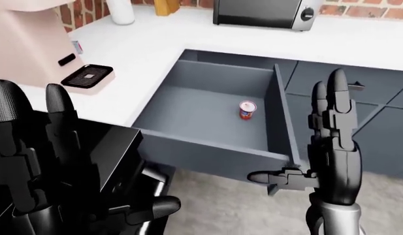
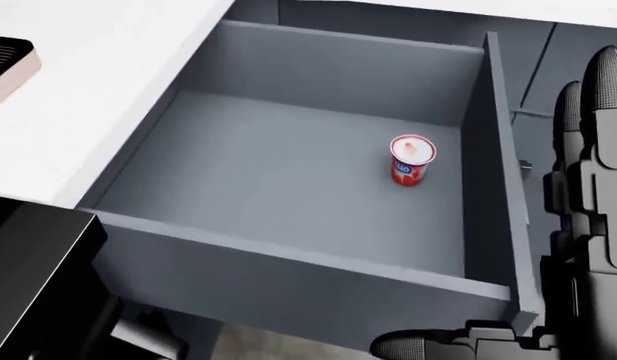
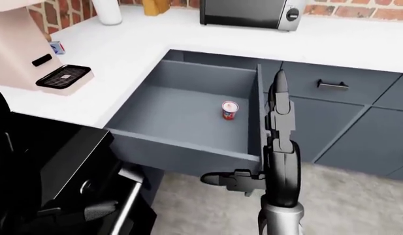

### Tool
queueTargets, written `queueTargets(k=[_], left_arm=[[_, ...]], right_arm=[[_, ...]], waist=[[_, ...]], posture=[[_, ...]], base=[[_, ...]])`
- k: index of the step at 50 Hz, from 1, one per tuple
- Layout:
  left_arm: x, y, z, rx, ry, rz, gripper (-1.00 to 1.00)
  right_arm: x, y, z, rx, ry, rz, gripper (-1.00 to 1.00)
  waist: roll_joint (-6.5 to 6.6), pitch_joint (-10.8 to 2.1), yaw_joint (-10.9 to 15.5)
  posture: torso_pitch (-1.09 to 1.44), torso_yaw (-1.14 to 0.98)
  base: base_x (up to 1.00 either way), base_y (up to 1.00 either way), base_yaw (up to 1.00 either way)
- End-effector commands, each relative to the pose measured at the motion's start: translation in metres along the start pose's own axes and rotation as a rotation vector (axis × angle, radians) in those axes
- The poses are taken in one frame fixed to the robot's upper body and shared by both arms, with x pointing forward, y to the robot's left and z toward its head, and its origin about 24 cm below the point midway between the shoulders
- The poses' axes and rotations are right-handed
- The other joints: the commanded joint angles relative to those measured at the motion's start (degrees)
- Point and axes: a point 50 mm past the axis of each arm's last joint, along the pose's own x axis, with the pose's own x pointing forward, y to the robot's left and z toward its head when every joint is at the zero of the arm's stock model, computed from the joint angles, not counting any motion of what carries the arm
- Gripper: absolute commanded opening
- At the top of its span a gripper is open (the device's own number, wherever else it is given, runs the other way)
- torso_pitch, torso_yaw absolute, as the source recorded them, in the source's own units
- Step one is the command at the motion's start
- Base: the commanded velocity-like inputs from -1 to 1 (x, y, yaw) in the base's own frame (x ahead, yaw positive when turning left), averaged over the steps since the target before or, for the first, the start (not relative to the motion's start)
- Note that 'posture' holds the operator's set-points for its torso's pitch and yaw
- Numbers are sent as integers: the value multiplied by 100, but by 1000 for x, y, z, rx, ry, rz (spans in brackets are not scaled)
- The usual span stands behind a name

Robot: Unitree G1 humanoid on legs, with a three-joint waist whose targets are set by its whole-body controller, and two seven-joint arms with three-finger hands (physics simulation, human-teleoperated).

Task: Close the right drawer.

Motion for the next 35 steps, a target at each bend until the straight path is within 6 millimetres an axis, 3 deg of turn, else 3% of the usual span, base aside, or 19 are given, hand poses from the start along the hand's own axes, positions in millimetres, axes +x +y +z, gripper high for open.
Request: queueTargets(k=[1, 9, 10, 11, 14, 15, 16, 18, 21, 23, 26, 30, 33, 35], left_arm=[[3, 0, 9, -5, -59, 3, 100], [3, 0, 10, -4, -59, 2, 100], [3, 0, 10, -5, -59, 3, 100], [3, 0, 10, -5, -59, 3, 100], [3, 0, 10, -5, -59, 3, 100], [3, 0, 10, -5, -58, 3, 100], [3, 0, 10, -5, -58, 2, 100], [3, 0, 9, -5, -59, 2, 100], [3, 0, 8, -6, -59, 2, 100], [2, 0, 8, -6, -58, 2, 100], [2, 0, 7, -6, -58, 3, 100], [2, 0, 7, -5, -58, 2, 100], [2, 0, 8, -5, -58, 2, 100], [2, 0, 9, -4, -59, 2, 100]], right_arm=[[3, -2, 12, -1, -68, -14, 100], [2, -2, 9, -2, -66, -14, 100], [2, -2, 9, -2, -65, -14, 100], [2, -3, 10, -2, -67, -15, 100], [2, -2, 11, -2, -69, -14, 100], [2, -3, 11, -3, -67, -16, 100], [2, -3, 11, -2, -67, -17, 100], [2, -3, 11, -2, -67, -17, 100], [2, -3, 11, -3, -68, -17, 100], [2, -3, 12, -3, -69, -18, 100], [3, -3, 12, -3, -68, -19, 100], [2, -3, 11, -3, -66, -17, 100], [3, -3, 11, -3, -65, -20, 100], [3, -3, 10, -3, -64, -19, 100]], waist=[[7, -44, 1], [-7, -70, 13], [27, -134, 12], [-27, 80, -4], [27, -126, 8], [22, 45, -12], [6, 96, -17], [-42, 111, -23], [-217, 111, -23], [-127, 69, -69], [-153, 114, -67], [-25, 175, -11], [130, 178, 2], [323, 156, -2]], posture=[[0, 0], [0, 0], [0, 0], [0, 0], [0, 0], [0, 0], [0, 0], [0, 0], [0, 0], [0, 0], [0, 0], [0, 0], [0, 0], [0, 0]], base=[[4, 0, 0], [4, 0, 0], [5, 0, 0], [4, 0, 0], [6, 0, 0], [9, 0, 0], [9, 0, 0], [9, 0, 0], [9, 0, 0], [9, 0, 0], [12, 0, 0], [14, 0, 0], [14, 0, 0], [13, 0, 0]])
